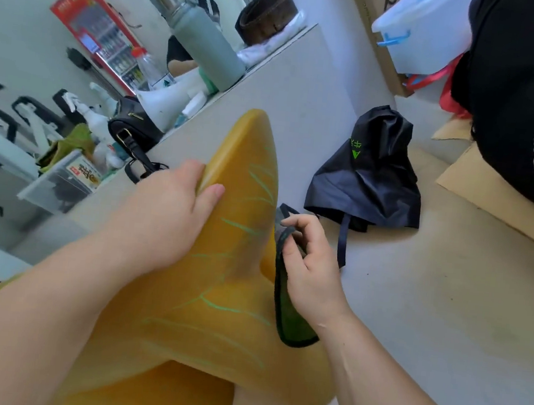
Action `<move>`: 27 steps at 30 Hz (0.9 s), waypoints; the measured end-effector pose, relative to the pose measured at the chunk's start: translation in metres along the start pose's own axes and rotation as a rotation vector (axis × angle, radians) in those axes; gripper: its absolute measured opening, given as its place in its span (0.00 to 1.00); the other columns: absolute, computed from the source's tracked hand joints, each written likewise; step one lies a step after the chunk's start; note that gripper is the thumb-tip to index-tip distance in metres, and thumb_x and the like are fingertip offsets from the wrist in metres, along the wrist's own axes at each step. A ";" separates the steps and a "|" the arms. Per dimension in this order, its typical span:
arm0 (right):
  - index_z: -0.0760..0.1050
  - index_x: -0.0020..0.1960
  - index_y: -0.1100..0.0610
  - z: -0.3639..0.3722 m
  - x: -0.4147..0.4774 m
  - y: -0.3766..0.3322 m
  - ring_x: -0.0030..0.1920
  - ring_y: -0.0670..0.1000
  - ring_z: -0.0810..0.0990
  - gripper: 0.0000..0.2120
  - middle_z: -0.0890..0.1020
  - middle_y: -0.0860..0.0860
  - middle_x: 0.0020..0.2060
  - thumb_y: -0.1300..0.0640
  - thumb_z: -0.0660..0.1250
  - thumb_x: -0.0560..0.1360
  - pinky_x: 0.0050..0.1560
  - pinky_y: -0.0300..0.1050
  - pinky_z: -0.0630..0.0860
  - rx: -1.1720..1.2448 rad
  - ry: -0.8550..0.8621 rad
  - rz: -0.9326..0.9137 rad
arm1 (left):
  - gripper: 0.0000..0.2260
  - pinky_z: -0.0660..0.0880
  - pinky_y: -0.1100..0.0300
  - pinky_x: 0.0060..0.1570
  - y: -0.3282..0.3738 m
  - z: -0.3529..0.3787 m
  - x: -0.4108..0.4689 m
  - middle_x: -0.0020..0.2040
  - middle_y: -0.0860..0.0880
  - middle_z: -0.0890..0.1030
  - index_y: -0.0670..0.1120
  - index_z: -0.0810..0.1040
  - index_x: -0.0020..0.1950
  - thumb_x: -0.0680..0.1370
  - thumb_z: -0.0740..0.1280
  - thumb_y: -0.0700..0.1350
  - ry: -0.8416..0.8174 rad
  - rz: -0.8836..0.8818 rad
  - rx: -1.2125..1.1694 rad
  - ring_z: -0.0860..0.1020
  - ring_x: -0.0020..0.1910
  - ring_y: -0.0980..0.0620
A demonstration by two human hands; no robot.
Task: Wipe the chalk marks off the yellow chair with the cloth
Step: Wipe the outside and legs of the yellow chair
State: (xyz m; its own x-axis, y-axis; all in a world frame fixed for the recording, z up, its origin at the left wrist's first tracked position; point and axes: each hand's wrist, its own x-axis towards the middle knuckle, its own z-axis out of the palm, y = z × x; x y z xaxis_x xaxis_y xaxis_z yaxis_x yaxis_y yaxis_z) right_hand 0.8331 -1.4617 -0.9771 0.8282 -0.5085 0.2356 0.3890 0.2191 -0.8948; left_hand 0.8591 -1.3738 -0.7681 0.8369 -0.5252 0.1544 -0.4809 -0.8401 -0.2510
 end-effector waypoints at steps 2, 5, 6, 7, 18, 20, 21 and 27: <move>0.73 0.54 0.45 -0.003 -0.007 -0.002 0.52 0.40 0.79 0.07 0.80 0.41 0.48 0.57 0.63 0.83 0.50 0.33 0.73 0.056 0.025 0.014 | 0.17 0.74 0.49 0.41 -0.002 -0.007 -0.027 0.41 0.49 0.77 0.51 0.70 0.53 0.78 0.52 0.62 -0.053 0.019 -0.051 0.76 0.39 0.49; 0.71 0.56 0.44 -0.004 -0.021 -0.001 0.47 0.35 0.78 0.10 0.79 0.40 0.48 0.60 0.63 0.83 0.41 0.29 0.75 0.191 0.104 0.122 | 0.16 0.74 0.54 0.36 -0.009 -0.017 -0.063 0.41 0.57 0.79 0.59 0.69 0.54 0.78 0.50 0.66 -0.103 0.027 -0.076 0.77 0.37 0.59; 0.71 0.58 0.42 -0.002 -0.025 0.002 0.49 0.36 0.78 0.11 0.80 0.37 0.49 0.58 0.64 0.83 0.42 0.32 0.77 0.224 0.128 0.157 | 0.15 0.74 0.56 0.36 -0.009 -0.022 -0.072 0.41 0.58 0.79 0.61 0.69 0.55 0.78 0.50 0.67 -0.121 0.026 -0.075 0.78 0.37 0.60; 0.71 0.62 0.41 0.000 -0.029 0.005 0.53 0.37 0.79 0.12 0.80 0.34 0.51 0.56 0.65 0.83 0.48 0.38 0.80 0.254 0.150 0.189 | 0.15 0.74 0.56 0.36 -0.008 -0.026 -0.077 0.41 0.60 0.80 0.63 0.69 0.55 0.77 0.52 0.69 -0.139 0.017 -0.075 0.79 0.39 0.61; 0.84 0.53 0.43 0.016 -0.024 -0.002 0.54 0.57 0.85 0.16 0.87 0.52 0.47 0.38 0.60 0.82 0.59 0.69 0.79 0.498 0.271 0.420 | 0.23 0.66 0.58 0.58 0.051 -0.023 0.029 0.68 0.50 0.74 0.57 0.59 0.78 0.83 0.59 0.51 -0.032 0.125 0.036 0.74 0.63 0.50; 0.81 0.61 0.41 0.022 -0.016 -0.012 0.61 0.54 0.82 0.21 0.86 0.47 0.55 0.32 0.58 0.79 0.67 0.66 0.76 0.477 0.232 0.363 | 0.24 0.59 0.61 0.67 0.050 -0.014 0.038 0.76 0.49 0.65 0.52 0.57 0.80 0.83 0.57 0.48 -0.093 0.143 0.080 0.64 0.74 0.49; 0.77 0.68 0.41 0.027 -0.013 -0.017 0.68 0.54 0.78 0.26 0.83 0.45 0.63 0.29 0.56 0.77 0.72 0.66 0.70 0.442 0.179 0.312 | 0.25 0.54 0.66 0.69 0.048 -0.012 0.038 0.79 0.51 0.61 0.51 0.55 0.80 0.84 0.56 0.47 -0.125 0.154 0.070 0.59 0.76 0.52; 0.40 0.79 0.37 0.060 -0.028 -0.035 0.80 0.39 0.33 0.26 0.39 0.31 0.80 0.44 0.47 0.85 0.80 0.49 0.34 0.088 -0.023 -0.062 | 0.26 0.43 0.85 0.61 0.034 -0.012 0.018 0.79 0.64 0.50 0.55 0.52 0.80 0.83 0.57 0.48 -0.173 0.235 -0.098 0.47 0.73 0.73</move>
State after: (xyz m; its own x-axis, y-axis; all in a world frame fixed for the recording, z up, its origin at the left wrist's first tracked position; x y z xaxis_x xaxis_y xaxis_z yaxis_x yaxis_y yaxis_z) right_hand 0.8206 -1.4057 -0.9293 0.8103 -0.5041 0.2989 0.4726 0.2605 -0.8419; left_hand 0.8543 -1.4135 -0.7622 0.7275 -0.6831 -0.0643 -0.6827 -0.7115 -0.1663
